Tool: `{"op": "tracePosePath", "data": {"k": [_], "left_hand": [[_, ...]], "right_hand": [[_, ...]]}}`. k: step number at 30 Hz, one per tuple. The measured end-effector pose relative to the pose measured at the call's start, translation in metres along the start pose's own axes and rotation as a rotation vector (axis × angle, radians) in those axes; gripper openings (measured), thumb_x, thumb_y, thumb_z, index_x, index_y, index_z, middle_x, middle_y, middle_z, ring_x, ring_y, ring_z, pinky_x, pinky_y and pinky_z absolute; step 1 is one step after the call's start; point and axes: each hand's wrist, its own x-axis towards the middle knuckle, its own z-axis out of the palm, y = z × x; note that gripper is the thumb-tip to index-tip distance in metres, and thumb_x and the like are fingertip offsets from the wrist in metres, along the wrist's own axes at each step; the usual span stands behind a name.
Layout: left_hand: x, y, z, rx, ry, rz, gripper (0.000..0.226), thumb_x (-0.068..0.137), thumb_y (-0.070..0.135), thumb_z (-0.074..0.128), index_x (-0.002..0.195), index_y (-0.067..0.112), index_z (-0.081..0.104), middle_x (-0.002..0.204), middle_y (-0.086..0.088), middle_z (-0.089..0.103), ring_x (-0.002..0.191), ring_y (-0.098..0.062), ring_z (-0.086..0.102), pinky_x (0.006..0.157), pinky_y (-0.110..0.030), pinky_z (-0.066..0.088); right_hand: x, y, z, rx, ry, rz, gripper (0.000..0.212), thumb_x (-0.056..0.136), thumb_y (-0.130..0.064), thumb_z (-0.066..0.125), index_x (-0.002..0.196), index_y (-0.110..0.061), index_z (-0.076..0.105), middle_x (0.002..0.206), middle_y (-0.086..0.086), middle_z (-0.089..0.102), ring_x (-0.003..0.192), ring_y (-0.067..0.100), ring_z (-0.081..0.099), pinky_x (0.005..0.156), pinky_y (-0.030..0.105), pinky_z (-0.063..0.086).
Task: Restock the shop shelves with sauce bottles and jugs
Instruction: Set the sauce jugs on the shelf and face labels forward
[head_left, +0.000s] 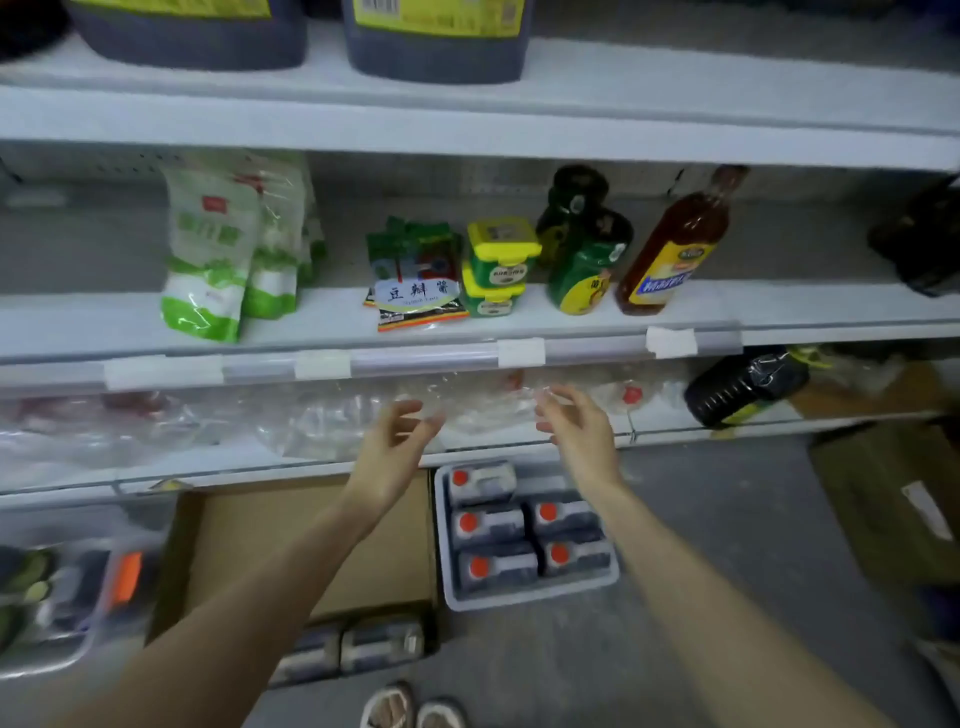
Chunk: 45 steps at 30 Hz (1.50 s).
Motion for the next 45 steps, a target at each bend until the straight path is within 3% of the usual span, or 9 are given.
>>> {"op": "tracePosePath", "data": {"k": [4,8,12,24,28,32,35,39,45], "left_hand": [[0.037,-0.075,0.017,0.042,-0.022,-0.1,0.037,0.089,0.046,0.059,0.119,0.026,0.051,0.111,0.002,0.061,0.105,-0.015,0.059,0.093,-0.035,0.048],[0.072,-0.147,0.038,0.064,-0.024,-0.192,0.031,0.09,0.04,0.059,0.112,0.018,0.056,0.104,0.001,0.063,0.102,-0.02,0.06,0.092,-0.038,0.049],[0.105,-0.222,0.059,0.057,-0.008,-0.292,0.028,0.09,0.038,0.06,0.109,0.019,0.054,0.103,-0.003,0.062,0.099,-0.022,0.06,0.085,-0.035,0.049],[0.211,-0.37,0.129,0.021,0.005,-0.37,0.026,0.093,0.038,0.056,0.112,0.021,0.051,0.094,0.007,0.058,0.083,-0.003,0.059,0.068,-0.02,0.047],[0.234,-0.395,0.143,-0.023,0.028,-0.359,0.029,0.093,0.037,0.055,0.118,0.022,0.048,0.096,0.008,0.056,0.085,-0.001,0.056,0.068,-0.018,0.045],[0.247,-0.41,0.148,-0.019,0.021,-0.339,0.039,0.093,0.035,0.056,0.128,0.018,0.049,0.114,0.002,0.057,0.096,-0.008,0.058,0.08,-0.02,0.048],[0.253,-0.415,0.15,-0.06,-0.001,-0.316,0.035,0.095,0.031,0.056,0.127,0.019,0.05,0.108,0.007,0.057,0.091,0.001,0.056,0.067,-0.006,0.047],[0.256,-0.422,0.151,-0.096,-0.008,-0.303,0.026,0.095,0.028,0.056,0.12,0.024,0.051,0.1,0.013,0.057,0.087,0.003,0.056,0.062,-0.002,0.045],[0.253,-0.429,0.148,-0.133,-0.044,-0.287,0.03,0.094,0.031,0.056,0.124,0.026,0.051,0.106,0.015,0.057,0.093,0.004,0.055,0.062,-0.002,0.045]], "right_hand": [[0.021,0.085,0.016,-0.018,0.002,0.108,0.027,0.092,-0.029,0.062,0.115,-0.016,0.06,0.096,0.002,0.068,0.095,0.022,0.066,0.082,0.024,0.048],[0.042,0.164,0.033,-0.04,0.007,0.177,0.02,0.094,-0.023,0.061,0.109,-0.011,0.062,0.085,-0.001,0.064,0.078,0.011,0.061,0.065,0.008,0.044],[0.068,0.239,0.048,-0.031,-0.003,0.241,0.006,0.093,-0.019,0.062,0.088,-0.022,0.06,0.093,0.024,0.066,0.08,0.019,0.059,0.081,0.031,0.048],[0.175,0.411,0.077,-0.195,-0.15,0.226,0.032,0.089,-0.028,0.067,0.118,-0.018,0.058,0.101,-0.012,0.061,0.091,-0.001,0.057,0.071,0.002,0.042],[0.208,0.446,0.087,-0.264,-0.218,0.164,0.048,0.088,-0.032,0.068,0.131,-0.016,0.055,0.127,-0.003,0.054,0.114,0.007,0.049,0.095,0.013,0.039],[0.236,0.463,0.095,-0.366,-0.302,0.06,0.02,0.084,-0.029,0.072,0.096,-0.017,0.061,0.109,0.004,0.054,0.103,0.016,0.052,0.088,0.014,0.037],[0.25,0.463,0.097,-0.45,-0.388,0.034,0.031,0.079,-0.03,0.077,0.068,-0.022,0.05,0.094,0.004,0.047,0.084,0.006,0.048,0.077,0.013,0.034],[0.258,0.461,0.097,-0.42,-0.365,0.046,0.028,0.07,-0.025,0.084,0.069,-0.01,0.06,0.106,0.0,0.051,0.092,0.005,0.051,0.077,-0.002,0.031],[0.254,0.459,0.1,-0.363,-0.384,0.039,0.021,0.072,-0.023,0.083,0.07,-0.011,0.065,0.067,0.003,0.058,0.057,0.003,0.047,0.058,0.017,0.039]]}}
